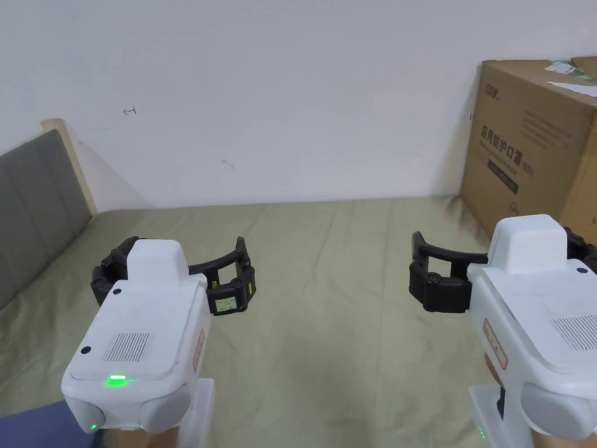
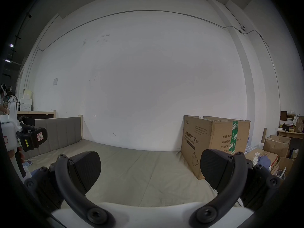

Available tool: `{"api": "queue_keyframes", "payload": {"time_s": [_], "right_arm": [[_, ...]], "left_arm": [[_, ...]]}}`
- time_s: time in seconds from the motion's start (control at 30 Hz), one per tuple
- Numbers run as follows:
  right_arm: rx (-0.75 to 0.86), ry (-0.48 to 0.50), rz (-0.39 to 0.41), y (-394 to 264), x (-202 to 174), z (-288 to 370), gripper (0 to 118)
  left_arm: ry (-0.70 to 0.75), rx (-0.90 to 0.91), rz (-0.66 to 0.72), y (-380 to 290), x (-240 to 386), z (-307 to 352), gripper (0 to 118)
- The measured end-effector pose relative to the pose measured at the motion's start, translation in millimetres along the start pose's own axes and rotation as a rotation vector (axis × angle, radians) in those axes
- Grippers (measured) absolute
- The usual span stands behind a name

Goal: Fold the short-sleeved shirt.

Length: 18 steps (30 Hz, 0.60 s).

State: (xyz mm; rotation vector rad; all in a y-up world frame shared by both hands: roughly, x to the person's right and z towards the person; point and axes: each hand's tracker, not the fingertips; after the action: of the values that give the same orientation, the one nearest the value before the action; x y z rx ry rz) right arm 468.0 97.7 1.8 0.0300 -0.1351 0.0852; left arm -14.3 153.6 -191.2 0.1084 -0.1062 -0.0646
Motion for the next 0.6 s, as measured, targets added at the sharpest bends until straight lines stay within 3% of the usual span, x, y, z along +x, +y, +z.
{"api": "queue_keyframes", "payload": {"time_s": [0.6], "right_arm": [[-0.006,-0.004,0.004,2.4,-0.8,0.8,118]], "left_arm": [[-0.01,0.004,-0.024,-1.5,2.4,-1.1,118]]}}
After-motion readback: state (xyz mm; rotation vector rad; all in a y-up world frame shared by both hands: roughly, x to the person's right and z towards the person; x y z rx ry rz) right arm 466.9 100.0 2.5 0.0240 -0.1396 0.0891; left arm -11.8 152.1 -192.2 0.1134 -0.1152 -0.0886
